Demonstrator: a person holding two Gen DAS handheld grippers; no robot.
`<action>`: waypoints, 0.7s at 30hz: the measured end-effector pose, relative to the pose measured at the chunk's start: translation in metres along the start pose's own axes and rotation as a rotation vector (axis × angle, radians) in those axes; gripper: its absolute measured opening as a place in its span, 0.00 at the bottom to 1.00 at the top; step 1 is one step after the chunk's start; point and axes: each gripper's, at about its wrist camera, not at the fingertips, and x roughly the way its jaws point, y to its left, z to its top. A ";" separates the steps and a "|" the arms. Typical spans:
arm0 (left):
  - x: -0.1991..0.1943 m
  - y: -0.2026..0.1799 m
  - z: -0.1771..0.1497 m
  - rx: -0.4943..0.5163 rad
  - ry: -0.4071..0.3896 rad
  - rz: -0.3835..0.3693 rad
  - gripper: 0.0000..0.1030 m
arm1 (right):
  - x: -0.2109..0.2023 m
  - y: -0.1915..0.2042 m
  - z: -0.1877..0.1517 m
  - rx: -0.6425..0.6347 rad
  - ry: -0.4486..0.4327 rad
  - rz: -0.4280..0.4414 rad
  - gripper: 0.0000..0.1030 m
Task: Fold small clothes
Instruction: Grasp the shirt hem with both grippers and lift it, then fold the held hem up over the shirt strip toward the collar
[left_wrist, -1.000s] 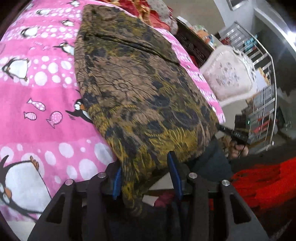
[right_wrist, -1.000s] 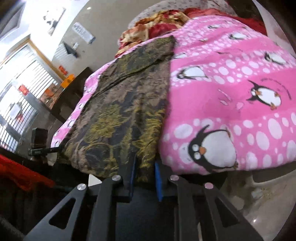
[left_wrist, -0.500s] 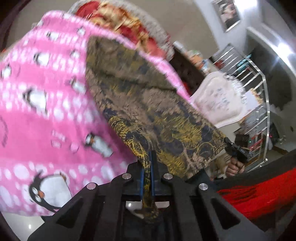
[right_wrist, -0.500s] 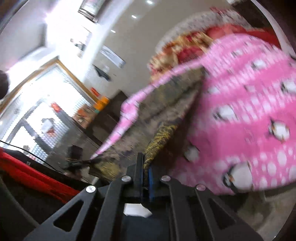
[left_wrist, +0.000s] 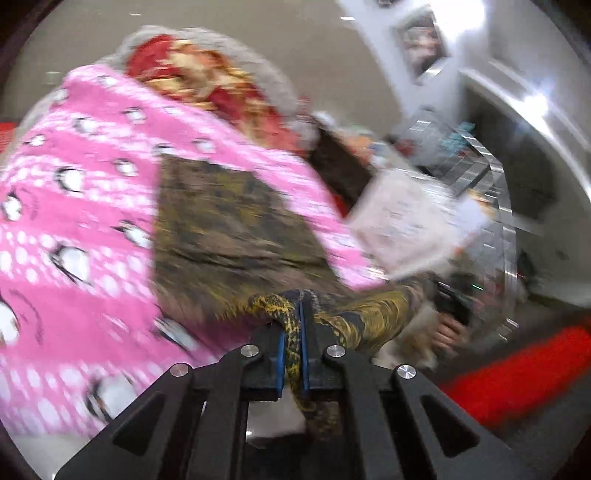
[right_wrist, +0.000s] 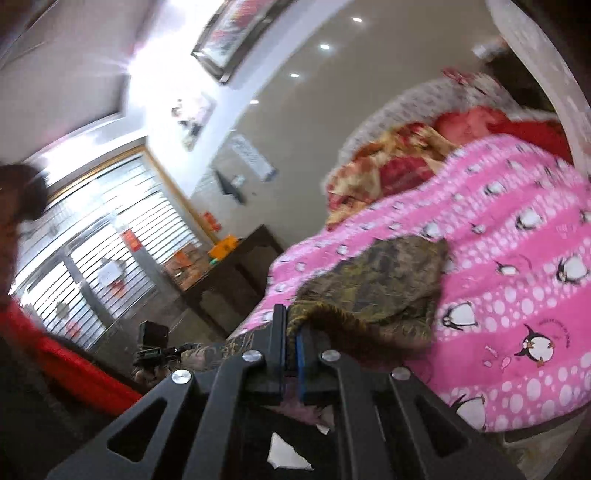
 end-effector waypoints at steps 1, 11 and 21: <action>0.010 0.005 0.010 -0.008 0.002 0.037 0.00 | 0.015 -0.011 0.004 0.005 0.004 -0.036 0.04; 0.137 0.067 0.144 0.000 0.041 0.239 0.00 | 0.156 -0.140 0.067 0.200 0.029 -0.340 0.04; 0.214 0.145 0.156 -0.105 0.148 0.385 0.00 | 0.270 -0.235 0.075 0.363 0.224 -0.570 0.07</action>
